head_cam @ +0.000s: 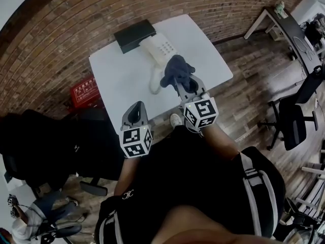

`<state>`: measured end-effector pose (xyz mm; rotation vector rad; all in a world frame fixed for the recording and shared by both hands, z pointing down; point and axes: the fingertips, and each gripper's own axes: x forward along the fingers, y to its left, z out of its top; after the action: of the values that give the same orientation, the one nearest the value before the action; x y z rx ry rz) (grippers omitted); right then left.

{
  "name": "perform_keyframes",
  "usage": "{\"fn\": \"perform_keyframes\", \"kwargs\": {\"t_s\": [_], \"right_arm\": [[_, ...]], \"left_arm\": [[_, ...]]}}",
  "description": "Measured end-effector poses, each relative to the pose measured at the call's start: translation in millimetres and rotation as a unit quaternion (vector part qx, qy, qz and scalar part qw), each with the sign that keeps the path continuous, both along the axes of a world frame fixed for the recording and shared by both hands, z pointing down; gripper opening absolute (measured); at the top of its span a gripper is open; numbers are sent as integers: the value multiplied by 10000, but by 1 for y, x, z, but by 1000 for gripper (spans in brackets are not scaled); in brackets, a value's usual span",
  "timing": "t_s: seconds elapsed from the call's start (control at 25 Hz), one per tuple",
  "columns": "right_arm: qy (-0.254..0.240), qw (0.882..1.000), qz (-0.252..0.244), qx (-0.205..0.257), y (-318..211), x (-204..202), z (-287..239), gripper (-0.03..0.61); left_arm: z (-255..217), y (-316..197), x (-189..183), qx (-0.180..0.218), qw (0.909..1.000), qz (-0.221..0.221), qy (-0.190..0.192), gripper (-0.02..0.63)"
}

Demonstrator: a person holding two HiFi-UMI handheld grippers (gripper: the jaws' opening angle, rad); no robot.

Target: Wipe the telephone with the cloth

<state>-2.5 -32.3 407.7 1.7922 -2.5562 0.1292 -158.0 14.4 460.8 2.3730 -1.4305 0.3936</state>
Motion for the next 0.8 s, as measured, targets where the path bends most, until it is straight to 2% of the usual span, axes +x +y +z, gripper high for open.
{"fn": "perform_keyframes", "kwargs": {"t_s": [0.4,0.8], "right_arm": [[-117,9997,-85,-206,-75,51,11,35],[-113,9981,-532,-275,-148,86,15,35]], "left_arm": [[0,-71,49,-136,9997,-145,-107,0],[2,-139,78,-300,9970,-712,-16,0]]}}
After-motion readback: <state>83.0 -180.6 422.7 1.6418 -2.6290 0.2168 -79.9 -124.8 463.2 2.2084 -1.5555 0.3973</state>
